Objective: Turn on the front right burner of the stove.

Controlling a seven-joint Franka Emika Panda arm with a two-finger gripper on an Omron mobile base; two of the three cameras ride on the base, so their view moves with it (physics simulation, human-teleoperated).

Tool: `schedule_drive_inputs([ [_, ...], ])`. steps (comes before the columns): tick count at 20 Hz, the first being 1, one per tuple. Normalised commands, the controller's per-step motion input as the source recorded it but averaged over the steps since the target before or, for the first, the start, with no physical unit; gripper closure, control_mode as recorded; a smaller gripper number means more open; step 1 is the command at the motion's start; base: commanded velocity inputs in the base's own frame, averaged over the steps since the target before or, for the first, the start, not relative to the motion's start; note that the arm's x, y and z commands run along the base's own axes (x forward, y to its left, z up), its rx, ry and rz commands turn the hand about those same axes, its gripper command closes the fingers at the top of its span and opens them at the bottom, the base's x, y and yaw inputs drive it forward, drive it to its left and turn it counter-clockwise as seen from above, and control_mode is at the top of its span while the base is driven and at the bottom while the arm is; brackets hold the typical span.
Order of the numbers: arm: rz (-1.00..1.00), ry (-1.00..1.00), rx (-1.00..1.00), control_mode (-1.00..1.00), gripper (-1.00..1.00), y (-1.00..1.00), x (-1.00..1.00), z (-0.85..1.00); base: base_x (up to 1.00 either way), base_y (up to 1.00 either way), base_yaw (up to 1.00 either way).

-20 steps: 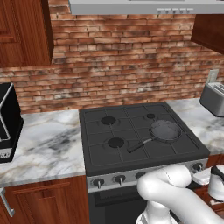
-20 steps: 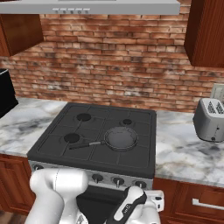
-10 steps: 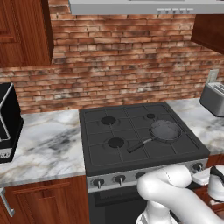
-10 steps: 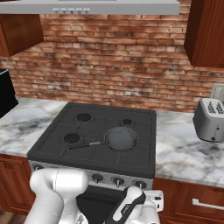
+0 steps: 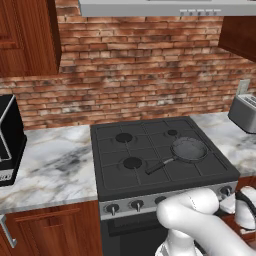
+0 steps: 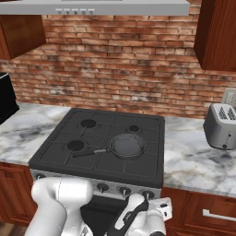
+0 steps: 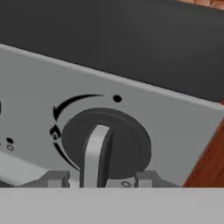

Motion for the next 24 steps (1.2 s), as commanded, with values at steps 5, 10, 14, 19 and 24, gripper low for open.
schedule_drive_inputs([
  [5,0.0,0.17,-0.49,-1.0,1.0,-0.03,0.17,0.0,0.0,0.0,0.0],
  [10,0.0,0.15,-0.47,-1.0,1.0,0.0,0.18,0.0,0.0,0.0,0.0],
  [14,0.0,0.02,-0.35,-1.0,1.0,-0.04,0.11,0.0,0.0,0.0,0.0],
  [19,0.04,-0.05,-0.24,-1.0,1.0,-0.01,0.02,0.0,0.0,0.0,0.0],
  [24,0.17,-0.03,-0.12,-1.0,1.0,-0.1,0.0,0.0,0.0,0.0,0.0],
])
